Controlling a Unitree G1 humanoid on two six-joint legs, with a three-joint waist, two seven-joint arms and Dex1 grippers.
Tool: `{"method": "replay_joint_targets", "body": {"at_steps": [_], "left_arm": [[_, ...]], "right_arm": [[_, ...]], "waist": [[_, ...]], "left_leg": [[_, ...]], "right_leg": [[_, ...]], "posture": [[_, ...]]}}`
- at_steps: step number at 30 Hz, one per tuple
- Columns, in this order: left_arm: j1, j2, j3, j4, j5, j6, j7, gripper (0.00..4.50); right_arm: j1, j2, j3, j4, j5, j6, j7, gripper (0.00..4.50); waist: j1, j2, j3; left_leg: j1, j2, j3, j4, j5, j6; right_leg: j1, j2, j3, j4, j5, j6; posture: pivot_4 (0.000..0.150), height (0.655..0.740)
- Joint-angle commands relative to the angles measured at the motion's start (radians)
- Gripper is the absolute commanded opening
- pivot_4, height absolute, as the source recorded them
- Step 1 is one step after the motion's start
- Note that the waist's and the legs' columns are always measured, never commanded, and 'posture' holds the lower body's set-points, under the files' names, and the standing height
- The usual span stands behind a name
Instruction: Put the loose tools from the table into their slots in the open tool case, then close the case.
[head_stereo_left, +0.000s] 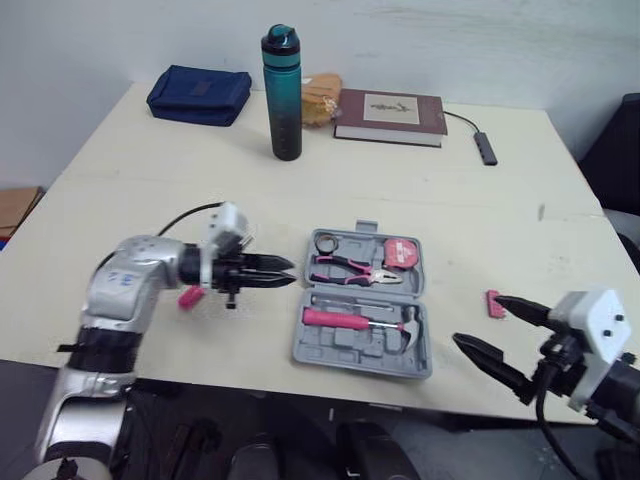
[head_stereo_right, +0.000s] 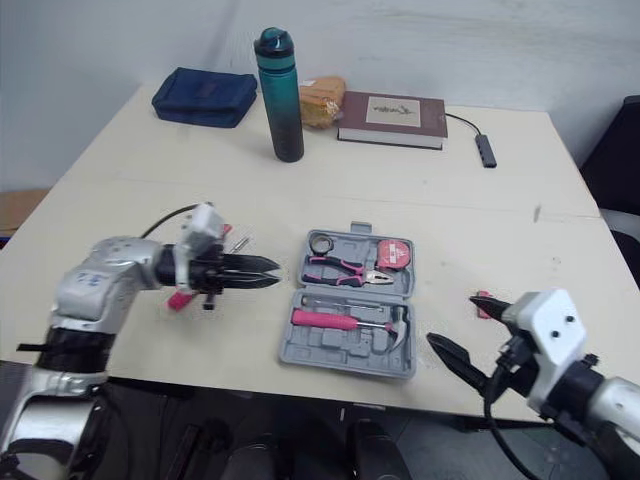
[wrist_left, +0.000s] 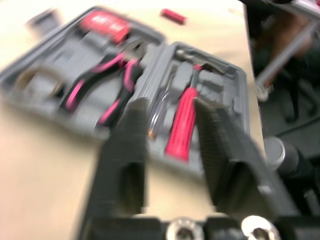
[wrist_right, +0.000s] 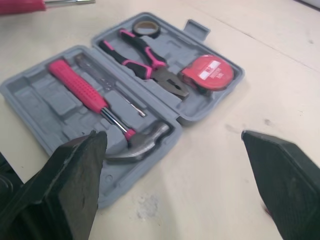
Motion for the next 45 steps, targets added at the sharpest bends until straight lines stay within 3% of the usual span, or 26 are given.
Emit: {"method": "replay_joint_targets", "body": {"at_steps": [1, 4, 9, 14, 19, 24, 29, 33, 39, 45], "left_arm": [[0.056, 0.066, 0.211, -0.002, -0.044, 0.072, 0.128, 3.19], [0.184, 0.137, 0.345, 0.012, -0.023, 0.028, 0.168, 4.46], [0.351, 0.205, 0.487, 0.04, 0.03, -0.083, 0.233, 4.46], [0.359, 0.279, 0.508, 0.177, 0.078, -0.197, 0.261, 4.46], [0.274, 0.27, 0.463, 0.242, 0.051, -0.207, 0.257, 4.46], [0.183, 0.226, 0.369, 0.237, 0.066, -0.203, 0.297, 4.46], [0.07, 0.169, 0.236, 0.224, 0.109, -0.174, 0.364, 4.46], [0.001, 0.099, 0.18, 0.286, 0.136, -0.205, 0.413, 4.46], [-0.049, 0.042, 0.109, 0.384, 0.199, -0.285, 0.439, 4.46], [-0.149, -0.024, 0.04, 0.572, 0.269, -0.392, 0.46, 4.46]], "right_arm": [[0.021, -0.003, -0.155, 0.137, -0.004, -0.012, 0.079, 4.5], [0.069, -0.012, -0.224, 0.253, -0.064, -0.034, 0.162, 4.5], [0.137, -0.01, -0.306, 0.415, -0.154, -0.09, 0.269, 4.5], [0.141, -0.054, -0.318, 0.574, -0.248, -0.162, 0.346, 4.5], [0.082, -0.067, -0.297, 0.579, -0.261, -0.16, 0.349, 4.5], [-0.002, -0.045, -0.233, 0.472, -0.218, -0.116, 0.298, 4.5], [-0.173, -0.056, -0.093, 0.232, -0.053, -0.004, 0.182, 4.5], [-0.375, -0.044, 0.145, 0.072, 0.035, 0.037, 0.03, 4.5], [-0.679, -0.097, 0.386, 0.051, 0.083, 0.097, -0.043, 4.5], [-0.948, -0.04, 0.633, 0.091, 0.067, 0.14, -0.089, 4.5]], "waist": [[-0.001, -0.005, 0.004], [-0.009, -0.006, 0.005], [-0.007, -0.003, 0.007], [0.0, -0.003, 0.007], [-0.001, -0.001, 0.008], [-0.001, 0.001, 0.009], [-0.008, 0.001, 0.009], [-0.011, 0.001, 0.01], [-0.013, 0.001, 0.01], [-0.006, 0.0, 0.011]], "left_leg": [[0.0, 0.0, 0.0, 0.0, 0.0, 0.001], [0.001, 0.0, 0.001, -0.001, -0.002, 0.002], [0.002, 0.0, 0.002, -0.004, -0.004, 0.0], [0.002, 0.0, 0.002, -0.005, -0.007, 0.003], [0.002, 0.0, 0.003, -0.004, -0.011, 0.005], [0.002, 0.001, 0.004, -0.004, -0.009, 0.0], [0.001, 0.001, 0.005, -0.001, -0.008, -0.001], [0.002, 0.001, 0.005, 0.0, -0.007, -0.002], [0.0, 0.001, 0.007, 0.004, -0.005, 0.0], [-0.001, 0.001, 0.006, 0.008, -0.005, 0.0]], "right_leg": [[0.0, 0.0, 0.0, 0.0, 0.0, 0.001], [0.001, -0.001, 0.0, -0.001, 0.001, 0.0], [0.001, -0.002, -0.001, -0.005, 0.0, -0.002], [0.002, -0.003, -0.002, -0.009, 0.0, -0.002], [0.002, -0.004, -0.003, -0.009, 0.0, -0.002], [0.002, -0.002, -0.003, -0.008, 0.0, -0.002], [0.001, -0.001, -0.002, -0.005, 0.001, -0.001], [0.001, 0.0, -0.002, -0.003, 0.001, -0.001], [-0.002, -0.001, 0.0, 0.001, 0.001, -0.001], [-0.003, -0.001, -0.001, 0.003, 0.001, -0.001]], "posture": [[0.15, 0.7377], [0.15, 0.7377], [0.15, 0.7377], [0.15, 0.7377], [0.15, 0.7377], [0.15, 0.7377], [0.15, 0.7377], [0.15, 0.7377], [0.15, 0.7377], [0.15, 0.7377]]}}
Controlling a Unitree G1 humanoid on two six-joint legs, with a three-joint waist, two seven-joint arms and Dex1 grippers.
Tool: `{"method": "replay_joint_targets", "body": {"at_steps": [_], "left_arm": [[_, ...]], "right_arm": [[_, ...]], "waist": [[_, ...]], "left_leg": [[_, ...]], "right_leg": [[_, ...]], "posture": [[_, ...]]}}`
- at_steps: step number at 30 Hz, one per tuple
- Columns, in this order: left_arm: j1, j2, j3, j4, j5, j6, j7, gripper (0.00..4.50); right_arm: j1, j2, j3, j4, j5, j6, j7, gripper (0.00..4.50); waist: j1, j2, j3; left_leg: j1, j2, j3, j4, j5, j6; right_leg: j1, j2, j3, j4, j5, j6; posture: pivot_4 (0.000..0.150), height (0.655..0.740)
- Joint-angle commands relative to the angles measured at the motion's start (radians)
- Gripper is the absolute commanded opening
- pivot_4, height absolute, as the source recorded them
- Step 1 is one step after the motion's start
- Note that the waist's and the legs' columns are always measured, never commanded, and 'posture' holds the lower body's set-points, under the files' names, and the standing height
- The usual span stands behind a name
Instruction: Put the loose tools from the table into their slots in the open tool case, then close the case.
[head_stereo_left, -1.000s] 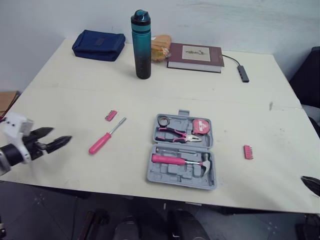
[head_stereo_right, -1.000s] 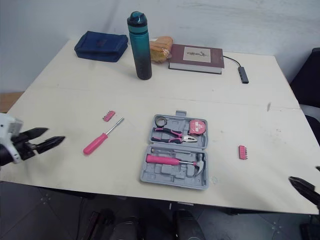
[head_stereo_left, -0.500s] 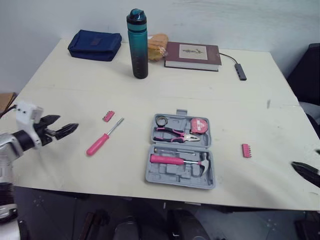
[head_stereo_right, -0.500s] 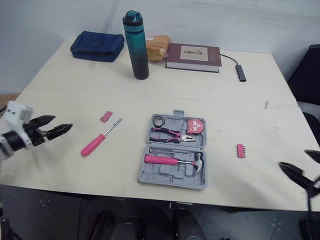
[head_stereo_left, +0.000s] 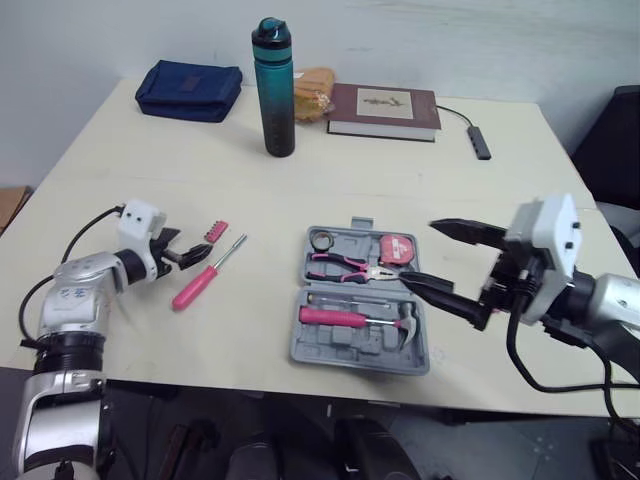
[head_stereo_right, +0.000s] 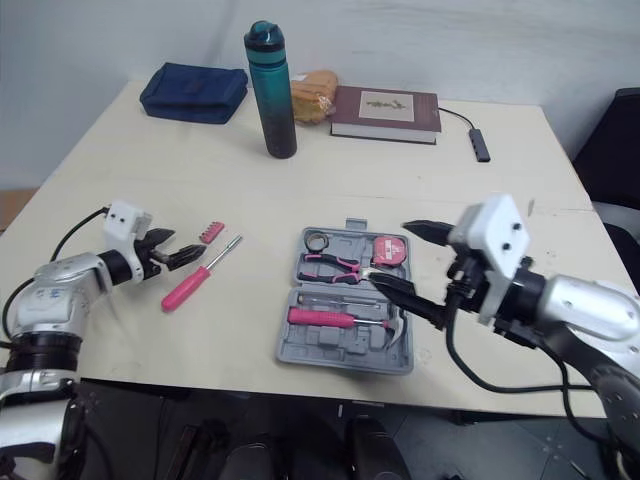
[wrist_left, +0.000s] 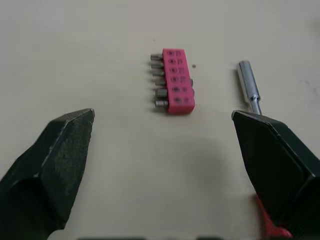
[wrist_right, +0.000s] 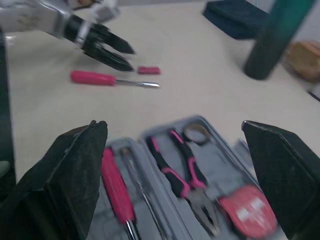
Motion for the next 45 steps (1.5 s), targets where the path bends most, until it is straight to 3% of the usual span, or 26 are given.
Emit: {"method": "replay_joint_targets", "body": {"at_steps": [1, 11, 13, 16, 40, 43, 45], "left_arm": [[-0.046, -0.022, -0.027, 0.09, 0.043, -0.08, 0.011, 4.46], [-0.129, -0.087, -0.088, 0.271, 0.126, -0.233, 0.023, 4.46], [-0.14, -0.088, -0.083, 0.294, 0.131, -0.243, 0.034, 3.93], [-0.152, -0.087, -0.091, 0.322, 0.141, -0.244, 0.032, 2.67], [-0.167, -0.055, -0.085, 0.377, 0.146, -0.233, 0.033, 2.67], [-0.162, -0.054, -0.087, 0.367, 0.147, -0.224, 0.033, 1.87], [-0.158, -0.052, -0.086, 0.359, 0.146, -0.219, 0.032, 0.93]], "right_arm": [[-0.081, 0.036, 0.106, 0.018, -0.04, 0.006, -0.026, 4.5], [-0.077, 0.081, 0.126, 0.014, -0.03, 0.011, -0.036, 4.5], [-0.072, 0.079, 0.126, 0.011, -0.034, 0.008, -0.036, 4.5], [-0.074, 0.087, 0.123, 0.012, -0.03, 0.006, -0.045, 4.5], [-0.05, 0.08, 0.117, 0.012, -0.055, -0.008, -0.027, 4.5], [-0.051, 0.08, 0.118, 0.012, -0.058, -0.009, -0.023, 4.5], [-0.05, 0.08, 0.118, 0.011, -0.06, -0.01, -0.022, 4.5]], "waist": [[0.002, 0.0, 0.0], [0.011, -0.001, 0.0], [0.008, -0.001, 0.0], [0.007, -0.001, -0.001], [-0.003, -0.001, -0.001], [-0.004, -0.001, -0.001], [-0.006, -0.001, -0.001]], "left_leg": [[-0.001, 0.0, 0.0, 0.0, 0.0, 0.0], [-0.014, 0.0, 0.001, 0.01, 0.001, 0.003], [-0.014, -0.001, 0.001, 0.01, 0.001, 0.004], [-0.014, -0.001, 0.002, 0.01, 0.003, 0.005], [-0.013, 0.0, 0.003, 0.01, 0.003, 0.004], [-0.013, 0.0, 0.003, 0.01, 0.003, 0.004], [-0.013, 0.0, 0.003, 0.01, 0.003, 0.004]], "right_leg": [[0.0, 0.0, 0.0, 0.0, 0.0, 0.0], [-0.012, -0.001, 0.0, 0.008, 0.001, 0.001], [-0.012, -0.002, 0.001, 0.008, 0.002, 0.002], [-0.012, -0.001, 0.001, 0.008, 0.004, 0.002], [-0.013, 0.0, 0.002, 0.01, 0.004, 0.002], [-0.013, 0.0, 0.002, 0.01, 0.004, 0.002], [-0.013, 0.0, 0.002, 0.01, 0.004, 0.002]], "posture": [[0.15, 0.7377], [0.15, 0.7377], [0.15, 0.7377], [0.15, 0.7377], [0.15, 0.7377], [0.15, 0.7377], [0.15, 0.7377]]}}
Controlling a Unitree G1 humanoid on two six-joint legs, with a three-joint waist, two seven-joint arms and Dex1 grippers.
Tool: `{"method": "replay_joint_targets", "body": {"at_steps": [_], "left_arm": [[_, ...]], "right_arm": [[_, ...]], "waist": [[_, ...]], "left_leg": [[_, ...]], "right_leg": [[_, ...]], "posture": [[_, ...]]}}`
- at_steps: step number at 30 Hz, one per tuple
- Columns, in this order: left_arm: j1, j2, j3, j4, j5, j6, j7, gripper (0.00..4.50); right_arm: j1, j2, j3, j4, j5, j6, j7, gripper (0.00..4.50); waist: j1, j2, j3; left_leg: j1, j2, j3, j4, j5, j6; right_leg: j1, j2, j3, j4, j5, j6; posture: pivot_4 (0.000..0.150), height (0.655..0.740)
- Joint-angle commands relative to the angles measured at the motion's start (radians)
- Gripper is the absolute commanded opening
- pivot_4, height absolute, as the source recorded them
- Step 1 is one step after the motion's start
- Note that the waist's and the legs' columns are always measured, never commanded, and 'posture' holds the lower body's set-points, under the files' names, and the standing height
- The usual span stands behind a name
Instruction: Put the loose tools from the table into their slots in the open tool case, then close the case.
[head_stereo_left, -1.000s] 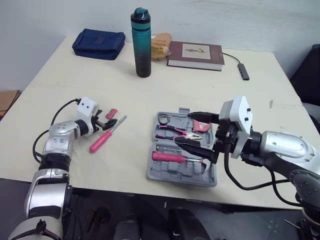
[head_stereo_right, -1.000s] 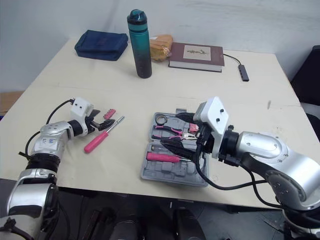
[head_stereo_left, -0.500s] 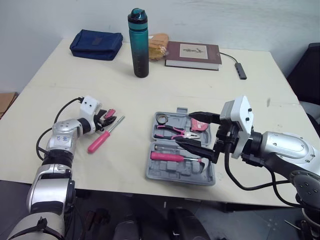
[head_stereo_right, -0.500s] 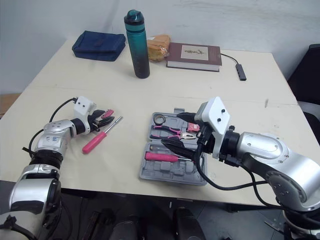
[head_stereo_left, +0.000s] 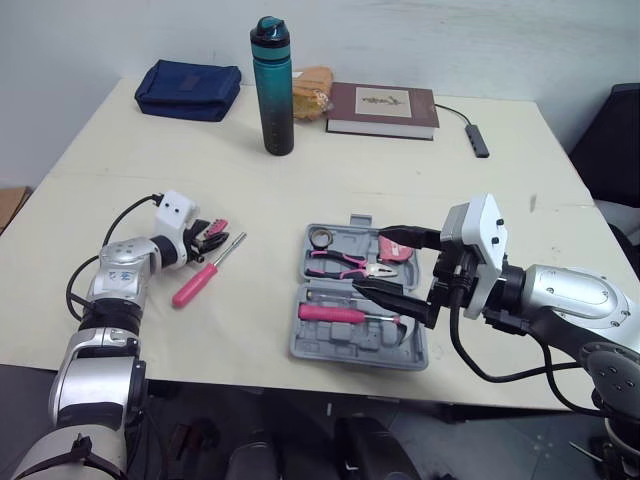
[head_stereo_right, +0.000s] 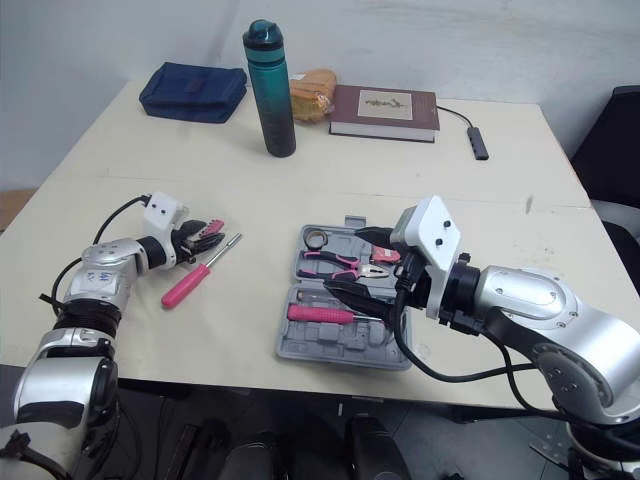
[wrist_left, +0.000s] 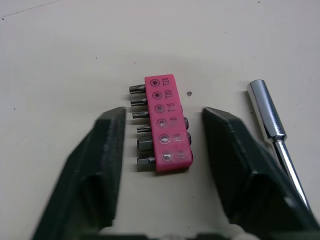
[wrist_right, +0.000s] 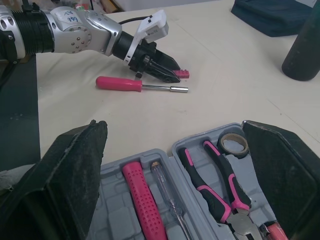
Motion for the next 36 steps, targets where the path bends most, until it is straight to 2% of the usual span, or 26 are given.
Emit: {"method": "replay_joint_targets", "body": {"at_steps": [1, 6, 10, 14, 20, 26, 29, 32, 36], "left_arm": [[0.026, 0.023, 0.0, 0.01, 0.021, 0.031, 0.011, 0.66], [0.039, 0.042, 0.019, -0.02, 0.003, 0.041, 0.001, 0.67], [0.059, 0.073, 0.027, -0.13, -0.024, 0.064, -0.065, 0.67], [0.094, 0.113, 0.003, -0.367, -0.084, 0.135, -0.225, 0.67], [0.153, 0.193, -0.156, -0.797, -0.155, 0.273, -0.522, 0.67], [0.165, 0.247, -0.318, -1.076, -0.152, 0.395, -0.64, 0.67], [0.163, 0.269, -0.375, -1.144, -0.124, 0.422, -0.654, 0.67], [0.156, 0.253, -0.427, -1.19, -0.091, 0.508, -0.604, 0.67], [0.172, 0.24, -0.473, -1.225, -0.048, 0.521, -0.562, 0.67]], "right_arm": [[-0.003, -0.007, -0.02, -0.028, -0.013, -0.024, 0.009, 4.5], [0.003, -0.009, -0.027, -0.034, -0.016, -0.023, 0.013, 4.5], [0.007, -0.013, -0.032, -0.033, -0.018, -0.021, 0.018, 4.5], [0.019, -0.025, -0.042, -0.034, -0.012, -0.016, 0.029, 4.5], [0.098, -0.092, -0.076, -0.068, 0.024, -0.01, 0.11, 4.5], [0.202, -0.157, -0.126, -0.111, 0.039, -0.007, 0.155, 4.5], [0.233, -0.167, -0.141, -0.129, 0.052, -0.007, 0.152, 4.5], [0.254, -0.165, -0.143, -0.149, 0.064, -0.002, 0.129, 4.5], [0.282, -0.163, -0.148, -0.171, 0.074, 0.003, 0.099, 4.5]], "waist": [[-0.002, 0.0, 0.0], [-0.012, 0.0, 0.0], [-0.019, 0.0, 0.0], [-0.015, -0.001, 0.0], [-0.004, -0.001, 0.001], [-0.013, -0.001, 0.001], [-0.019, -0.001, 0.001], [-0.015, -0.001, 0.001], [-0.013, -0.001, 0.001]], "left_leg": [[0.0, 0.0, 0.0, 0.0, 0.0, 0.0], [0.0, 0.0, 0.0, 0.0, 0.0, 0.0], [0.0, 0.001, 0.001, 0.0, 0.0, 0.0], [-0.002, 0.001, 0.001, -0.001, 0.0, -0.001], [-0.003, 0.0, 0.0, -0.001, 0.0, 0.0], [-0.001, 0.0, 0.0, -0.001, 0.0, -0.001], [-0.001, 0.0, 0.0, -0.002, 0.001, -0.001], [-0.001, 0.0, -0.001, -0.001, 0.001, -0.001], [-0.002, 0.0, -0.002, -0.001, 0.001, -0.001]], "right_leg": [[0.0, 0.0, 0.0, 0.0, 0.0, 0.0], [0.0, 0.0, 0.0, 0.0, 0.0, 0.0], [-0.001, 0.0, 0.001, 0.001, 0.0, 0.0], [-0.003, 0.0, 0.0, 0.001, 0.0, -0.001], [-0.001, -0.001, 0.0, -0.002, 0.0, -0.001], [-0.001, 0.0, 0.001, -0.001, 0.0, 0.0], [-0.001, 0.001, 0.002, -0.001, 0.0, -0.001], [-0.001, 0.002, 0.002, -0.001, 0.0, -0.001], [0.0, 0.001, 0.002, -0.002, 0.0, 0.0]], "posture": [[0.15, 0.7377], [0.15, 0.7377], [0.15, 0.7377], [0.15, 0.7377], [0.15, 0.7377], [0.15, 0.7377], [0.15, 0.7377], [0.15, 0.7377], [0.15, 0.7377]]}}
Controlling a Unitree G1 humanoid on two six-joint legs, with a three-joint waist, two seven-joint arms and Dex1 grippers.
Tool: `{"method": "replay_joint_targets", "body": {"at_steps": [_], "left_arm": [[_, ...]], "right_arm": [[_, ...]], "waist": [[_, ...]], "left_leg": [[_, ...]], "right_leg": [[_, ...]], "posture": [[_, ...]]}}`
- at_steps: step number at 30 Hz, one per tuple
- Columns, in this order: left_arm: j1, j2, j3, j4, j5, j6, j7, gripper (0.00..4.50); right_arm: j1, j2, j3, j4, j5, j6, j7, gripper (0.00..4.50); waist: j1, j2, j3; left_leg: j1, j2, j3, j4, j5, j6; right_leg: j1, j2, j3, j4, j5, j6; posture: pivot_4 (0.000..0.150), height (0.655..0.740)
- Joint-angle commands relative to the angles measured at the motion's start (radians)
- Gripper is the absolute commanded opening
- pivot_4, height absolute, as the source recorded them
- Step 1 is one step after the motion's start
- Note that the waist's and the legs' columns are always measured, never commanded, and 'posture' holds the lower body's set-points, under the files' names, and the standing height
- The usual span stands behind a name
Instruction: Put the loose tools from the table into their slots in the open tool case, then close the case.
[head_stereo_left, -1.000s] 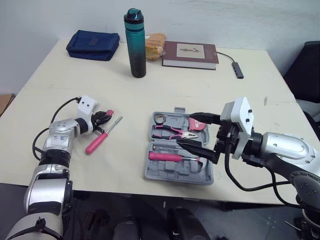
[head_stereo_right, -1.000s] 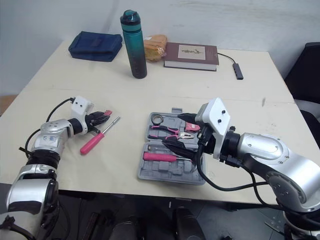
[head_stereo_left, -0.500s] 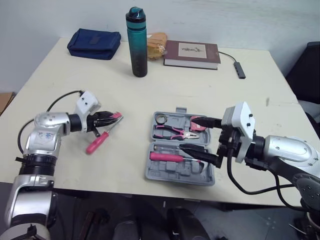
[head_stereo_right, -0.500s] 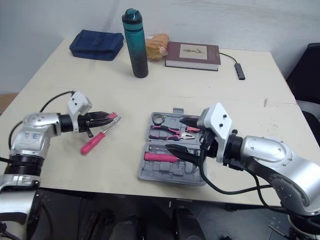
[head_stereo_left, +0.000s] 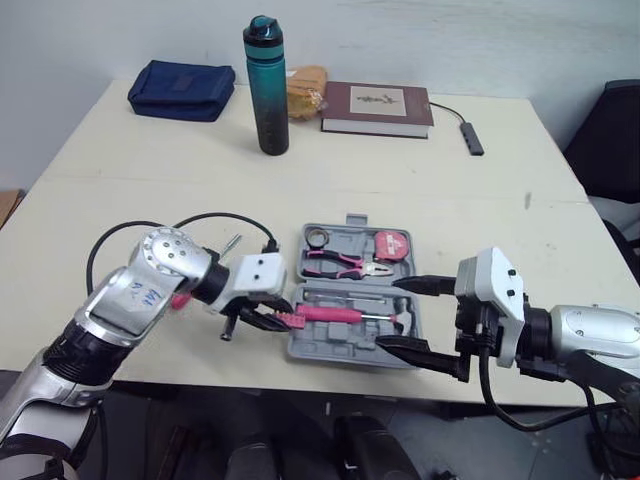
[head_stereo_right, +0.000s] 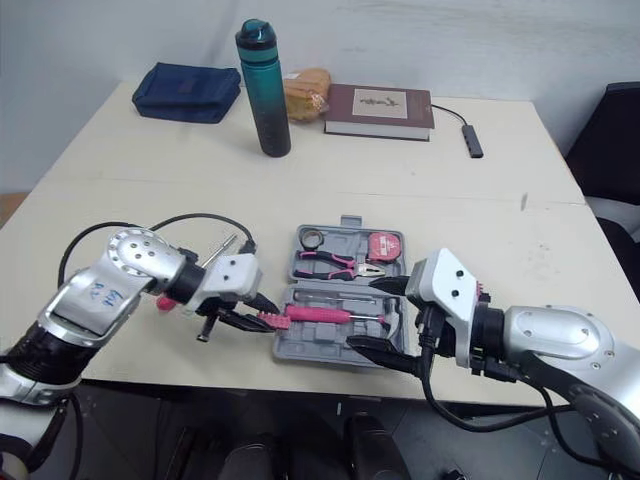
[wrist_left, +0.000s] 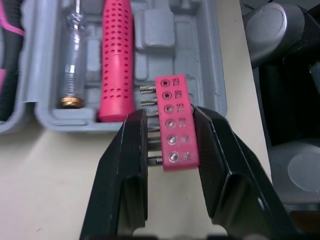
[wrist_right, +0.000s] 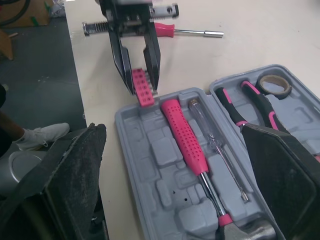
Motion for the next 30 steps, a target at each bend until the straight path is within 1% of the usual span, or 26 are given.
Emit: {"method": "replay_joint_targets", "body": {"at_steps": [1, 3, 9, 16, 19, 30], "left_arm": [[-0.016, -0.032, -0.026, -0.026, 0.052, 0.02, 0.067, 0.67], [-0.032, -0.063, -0.045, -0.004, 0.078, 0.023, 0.098, 0.67], [-0.047, -0.1, -0.095, -0.002, 0.099, 0.035, 0.092, 0.67], [-0.046, -0.106, -0.121, -0.015, 0.124, 0.043, 0.104, 0.67], [-0.042, -0.115, -0.133, -0.006, 0.149, 0.012, 0.122, 0.67], [-0.033, -0.157, -0.138, 0.023, 0.157, 0.006, 0.14, 0.67]], "right_arm": [[0.021, -0.009, -0.026, -0.048, 0.02, -0.002, -0.026, 4.5], [0.033, -0.011, -0.024, -0.055, 0.02, -0.003, -0.033, 4.5], [0.049, -0.022, -0.021, -0.053, 0.002, -0.008, -0.032, 4.5], [0.056, -0.026, -0.014, -0.052, 0.001, -0.014, -0.032, 4.5], [0.05, -0.023, -0.007, -0.049, -0.002, -0.015, -0.032, 4.5], [0.05, -0.023, -0.006, -0.04, -0.007, -0.017, -0.024, 4.5]], "waist": [[0.002, 0.0, 0.0], [0.003, 0.0, 0.0], [0.002, 0.0, 0.0], [0.003, 0.0, 0.0], [0.004, 0.0, 0.0], [0.011, 0.0, 0.0]], "left_leg": [[0.0, 0.0, 0.0, 0.0, 0.0, 0.0], [0.0, 0.0, 0.0, 0.0, 0.0, 0.0], [0.0, 0.0, -0.001, 0.0, 0.0, 0.0], [0.0, 0.0, -0.001, 0.0, 0.0, 0.0], [0.0, 0.0, -0.001, 0.001, 0.0, 0.0], [0.0, -0.001, -0.001, 0.001, 0.0, 0.001]], "right_leg": [[0.0, 0.0, 0.0, 0.0, 0.0, 0.0], [0.0, 0.0, 0.0, 0.0, 0.0, 0.0], [0.0, 0.0, 0.0, 0.0, 0.0, 0.0], [0.0, 0.0, 0.0, 0.0, 0.0, 0.0], [0.001, 0.0, 0.0, 0.0, 0.0, 0.0], [0.001, 0.0, 0.0, 0.0, 0.0, 0.0]], "posture": [[0.15, 0.7377], [0.15, 0.7377], [0.15, 0.7377], [0.15, 0.7377], [0.15, 0.7377], [0.15, 0.7377]]}}
